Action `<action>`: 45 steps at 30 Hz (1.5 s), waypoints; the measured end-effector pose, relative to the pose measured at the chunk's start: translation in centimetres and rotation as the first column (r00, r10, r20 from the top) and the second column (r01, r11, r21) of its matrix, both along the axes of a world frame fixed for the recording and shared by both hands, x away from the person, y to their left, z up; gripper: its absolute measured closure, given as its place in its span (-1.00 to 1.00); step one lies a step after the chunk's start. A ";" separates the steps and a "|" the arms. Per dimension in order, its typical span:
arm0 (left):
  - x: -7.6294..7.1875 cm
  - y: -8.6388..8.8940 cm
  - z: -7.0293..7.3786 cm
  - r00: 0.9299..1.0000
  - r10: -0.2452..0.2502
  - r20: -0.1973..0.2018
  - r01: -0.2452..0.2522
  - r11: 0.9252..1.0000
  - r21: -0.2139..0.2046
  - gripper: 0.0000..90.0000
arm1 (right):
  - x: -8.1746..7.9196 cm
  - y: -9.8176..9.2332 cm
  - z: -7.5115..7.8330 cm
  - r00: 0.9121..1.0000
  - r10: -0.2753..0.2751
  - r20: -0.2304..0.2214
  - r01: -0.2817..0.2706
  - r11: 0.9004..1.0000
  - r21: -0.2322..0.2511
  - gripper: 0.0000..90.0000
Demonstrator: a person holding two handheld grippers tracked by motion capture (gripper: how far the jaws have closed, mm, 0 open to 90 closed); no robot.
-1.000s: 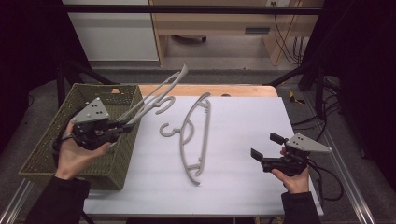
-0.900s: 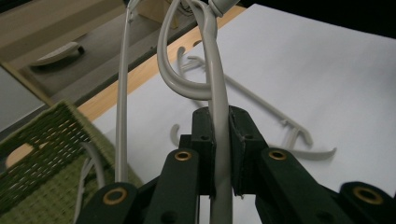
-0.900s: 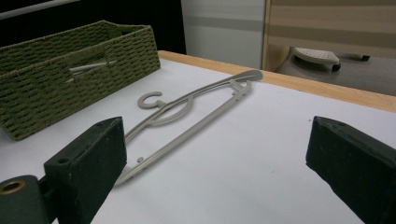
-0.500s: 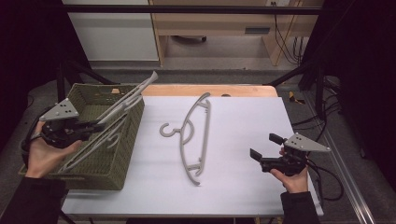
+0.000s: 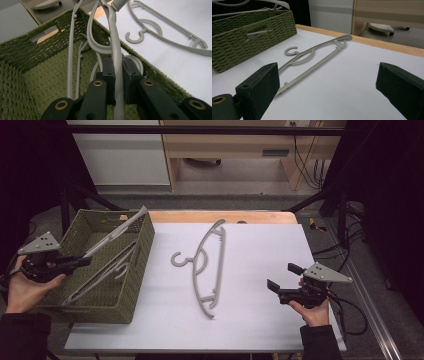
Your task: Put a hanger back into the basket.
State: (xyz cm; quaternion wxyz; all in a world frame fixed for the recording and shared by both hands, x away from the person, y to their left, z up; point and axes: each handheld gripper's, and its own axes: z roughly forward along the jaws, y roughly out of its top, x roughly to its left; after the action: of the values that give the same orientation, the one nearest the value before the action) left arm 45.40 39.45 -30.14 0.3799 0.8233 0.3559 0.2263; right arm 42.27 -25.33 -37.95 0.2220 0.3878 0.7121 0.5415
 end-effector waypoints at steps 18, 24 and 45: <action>-0.1 2.0 -2.4 1.000 -0.025 -0.013 0.024 1.000 -0.018 0.81 | 0.1 0.0 -0.1 1.000 0.002 0.001 -0.002 1.000 -0.001 -0.88; 0.1 2.0 -3.6 0.999 -0.033 -0.005 0.033 0.999 -0.013 0.81 | 0.2 0.2 -0.2 1.000 0.002 -0.005 -0.002 1.000 -0.006 -0.88; 1.9 1.8 -7.5 0.972 0.124 -0.198 -0.093 0.983 0.158 0.68 | 0.1 0.3 -0.3 1.000 0.006 -0.006 -0.006 1.000 -0.007 -0.88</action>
State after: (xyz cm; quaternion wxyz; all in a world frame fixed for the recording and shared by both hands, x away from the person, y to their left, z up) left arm 47.32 41.26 -37.67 0.2657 0.8476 0.4201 0.1856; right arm 42.40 -25.01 -38.22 0.2196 0.3865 0.7157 0.5386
